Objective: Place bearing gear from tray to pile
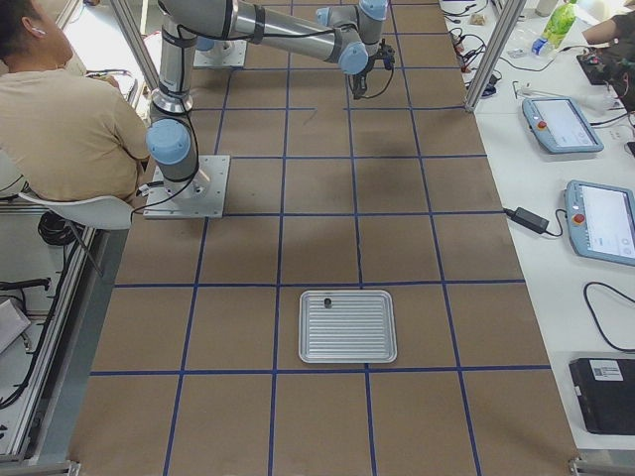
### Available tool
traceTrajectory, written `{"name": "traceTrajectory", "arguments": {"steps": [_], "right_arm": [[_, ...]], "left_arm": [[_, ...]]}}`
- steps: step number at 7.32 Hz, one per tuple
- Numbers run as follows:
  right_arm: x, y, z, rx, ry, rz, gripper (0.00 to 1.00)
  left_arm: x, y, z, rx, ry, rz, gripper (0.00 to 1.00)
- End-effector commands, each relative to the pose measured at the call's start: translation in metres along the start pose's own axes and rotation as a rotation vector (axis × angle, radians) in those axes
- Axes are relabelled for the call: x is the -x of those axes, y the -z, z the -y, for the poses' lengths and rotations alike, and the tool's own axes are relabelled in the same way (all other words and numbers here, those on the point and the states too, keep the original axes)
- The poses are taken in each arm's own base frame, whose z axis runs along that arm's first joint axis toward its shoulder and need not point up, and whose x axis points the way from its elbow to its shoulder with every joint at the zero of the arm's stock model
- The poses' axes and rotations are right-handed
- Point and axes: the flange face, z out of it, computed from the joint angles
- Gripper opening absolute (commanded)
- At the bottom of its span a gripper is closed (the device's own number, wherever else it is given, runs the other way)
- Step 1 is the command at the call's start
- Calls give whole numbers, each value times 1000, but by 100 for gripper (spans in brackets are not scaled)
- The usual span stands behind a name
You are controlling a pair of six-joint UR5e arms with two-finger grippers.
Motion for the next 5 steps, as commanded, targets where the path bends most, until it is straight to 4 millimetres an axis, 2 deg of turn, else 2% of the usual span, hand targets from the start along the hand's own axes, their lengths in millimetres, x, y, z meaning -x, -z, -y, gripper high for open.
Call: {"name": "traceTrajectory", "arguments": {"steps": [1,4,5], "right_arm": [[60,-44,-10,-9,41,23,0],[104,-82,-34,25,57,11,0],[108,-88,-44,38,59,6,27]], "left_arm": [[0,-3,-8,82,2,1,100],[0,-2,-8,95,2,3,100],[0,0,-9,92,4,-2,100]]}}
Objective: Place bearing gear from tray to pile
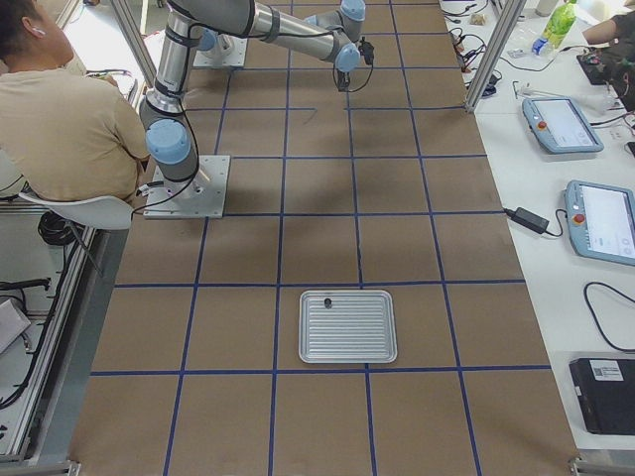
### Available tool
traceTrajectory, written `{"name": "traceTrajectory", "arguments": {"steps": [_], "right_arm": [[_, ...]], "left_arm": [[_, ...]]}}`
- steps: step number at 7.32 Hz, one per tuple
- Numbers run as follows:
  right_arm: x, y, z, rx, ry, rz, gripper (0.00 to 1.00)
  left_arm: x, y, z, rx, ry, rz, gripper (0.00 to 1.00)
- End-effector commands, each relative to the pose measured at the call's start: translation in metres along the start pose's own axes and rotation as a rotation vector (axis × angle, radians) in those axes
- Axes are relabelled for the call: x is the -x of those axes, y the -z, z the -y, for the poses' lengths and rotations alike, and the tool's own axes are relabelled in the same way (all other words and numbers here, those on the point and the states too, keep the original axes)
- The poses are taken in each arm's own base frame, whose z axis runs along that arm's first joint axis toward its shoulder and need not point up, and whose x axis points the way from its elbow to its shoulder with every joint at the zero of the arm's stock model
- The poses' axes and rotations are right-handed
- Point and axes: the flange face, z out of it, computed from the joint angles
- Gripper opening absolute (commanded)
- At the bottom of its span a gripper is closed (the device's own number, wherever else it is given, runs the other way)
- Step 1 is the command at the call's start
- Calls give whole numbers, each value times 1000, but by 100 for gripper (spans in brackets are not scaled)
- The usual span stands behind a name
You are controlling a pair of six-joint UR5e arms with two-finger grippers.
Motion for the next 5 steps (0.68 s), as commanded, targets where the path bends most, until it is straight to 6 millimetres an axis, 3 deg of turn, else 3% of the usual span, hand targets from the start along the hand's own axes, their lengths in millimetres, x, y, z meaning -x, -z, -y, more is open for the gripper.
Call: {"name": "traceTrajectory", "arguments": {"steps": [1,3,4,5], "right_arm": [[9,-9,-10,-7,9,-6,74],[0,8,-2,-42,18,-8,89],[-21,24,5,-54,13,-11,91],[-71,48,22,-63,-41,-6,91]], "left_arm": [[0,4,-2,-5,0,-1,100],[2,2,-4,-9,0,8,100],[1,-3,-4,-1,-8,3,100],[0,-15,-1,23,6,0,100]]}}
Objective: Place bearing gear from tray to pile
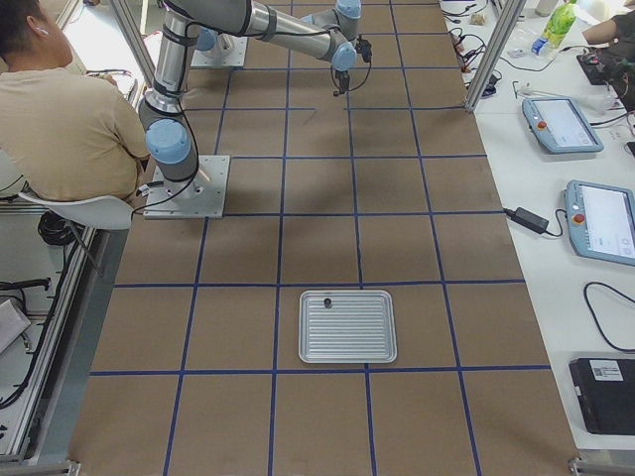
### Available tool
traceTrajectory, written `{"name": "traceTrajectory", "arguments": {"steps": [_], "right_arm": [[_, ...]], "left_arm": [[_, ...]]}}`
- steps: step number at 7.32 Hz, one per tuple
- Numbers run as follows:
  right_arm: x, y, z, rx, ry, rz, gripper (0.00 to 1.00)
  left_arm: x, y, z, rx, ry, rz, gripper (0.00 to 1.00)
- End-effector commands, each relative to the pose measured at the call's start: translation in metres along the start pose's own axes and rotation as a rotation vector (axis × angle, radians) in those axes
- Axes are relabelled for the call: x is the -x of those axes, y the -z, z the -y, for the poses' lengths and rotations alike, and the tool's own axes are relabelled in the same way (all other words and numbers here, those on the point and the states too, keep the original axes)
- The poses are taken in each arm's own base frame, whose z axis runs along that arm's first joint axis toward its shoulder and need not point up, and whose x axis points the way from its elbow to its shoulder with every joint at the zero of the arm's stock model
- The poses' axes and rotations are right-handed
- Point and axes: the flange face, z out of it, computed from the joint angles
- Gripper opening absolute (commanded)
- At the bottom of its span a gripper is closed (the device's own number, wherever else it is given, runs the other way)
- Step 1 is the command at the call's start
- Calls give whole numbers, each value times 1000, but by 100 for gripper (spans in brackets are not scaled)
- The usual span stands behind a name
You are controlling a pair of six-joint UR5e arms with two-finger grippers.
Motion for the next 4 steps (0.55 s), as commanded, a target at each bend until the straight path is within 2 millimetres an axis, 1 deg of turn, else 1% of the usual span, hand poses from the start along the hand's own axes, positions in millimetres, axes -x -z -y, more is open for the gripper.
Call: {"name": "traceTrajectory", "arguments": {"steps": [1,2,3,4], "right_arm": [[-102,50,24,14,-66,-9,95],[-167,91,25,9,-43,-35,98],[-236,118,20,41,-19,-41,97],[-299,136,14,44,54,-39,100]], "left_arm": [[-3,-32,9,60,10,-1,100],[-3,-70,17,121,45,1,100],[-7,-111,37,98,96,-22,100],[-13,-147,47,116,112,-43,100]]}}
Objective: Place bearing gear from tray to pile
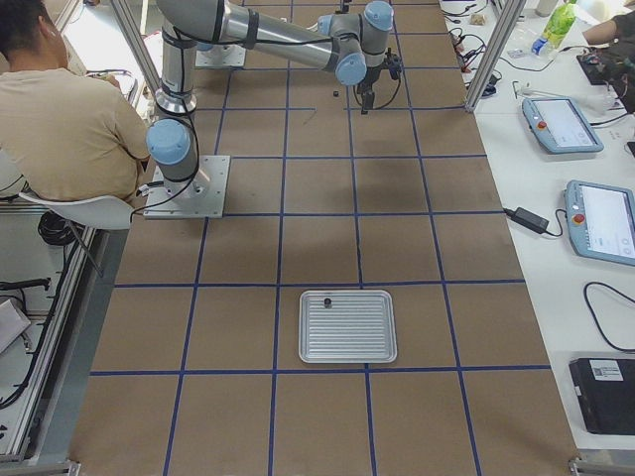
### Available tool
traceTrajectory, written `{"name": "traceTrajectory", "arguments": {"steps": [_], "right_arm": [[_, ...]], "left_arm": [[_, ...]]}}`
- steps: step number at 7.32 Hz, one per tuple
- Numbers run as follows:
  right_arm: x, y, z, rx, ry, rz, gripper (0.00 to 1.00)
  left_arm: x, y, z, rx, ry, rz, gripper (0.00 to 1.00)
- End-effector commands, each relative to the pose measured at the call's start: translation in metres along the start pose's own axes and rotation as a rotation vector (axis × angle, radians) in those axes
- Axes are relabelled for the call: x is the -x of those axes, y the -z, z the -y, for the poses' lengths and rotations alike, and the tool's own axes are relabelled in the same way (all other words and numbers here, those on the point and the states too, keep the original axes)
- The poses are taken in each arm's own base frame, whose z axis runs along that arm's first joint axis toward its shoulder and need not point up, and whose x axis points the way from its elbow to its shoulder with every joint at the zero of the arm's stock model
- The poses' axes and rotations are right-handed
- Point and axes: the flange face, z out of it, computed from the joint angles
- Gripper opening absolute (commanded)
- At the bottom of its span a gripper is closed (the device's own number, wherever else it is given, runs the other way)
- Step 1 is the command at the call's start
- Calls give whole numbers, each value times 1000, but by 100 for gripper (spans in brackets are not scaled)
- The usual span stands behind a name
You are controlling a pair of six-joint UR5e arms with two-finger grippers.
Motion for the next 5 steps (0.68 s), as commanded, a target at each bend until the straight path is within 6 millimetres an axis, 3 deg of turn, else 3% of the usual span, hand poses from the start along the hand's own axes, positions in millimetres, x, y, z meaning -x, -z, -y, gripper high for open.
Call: {"name": "traceTrajectory", "arguments": {"steps": [1,4,5], "right_arm": [[-134,35,-16,9,153,-30,100],[-279,48,-51,22,287,-66,100],[-327,49,-70,25,342,-62,100]], "left_arm": [[-25,-74,19,57,9,-9,100],[-109,-163,9,29,38,2,100],[-125,-187,3,25,16,6,100]]}}
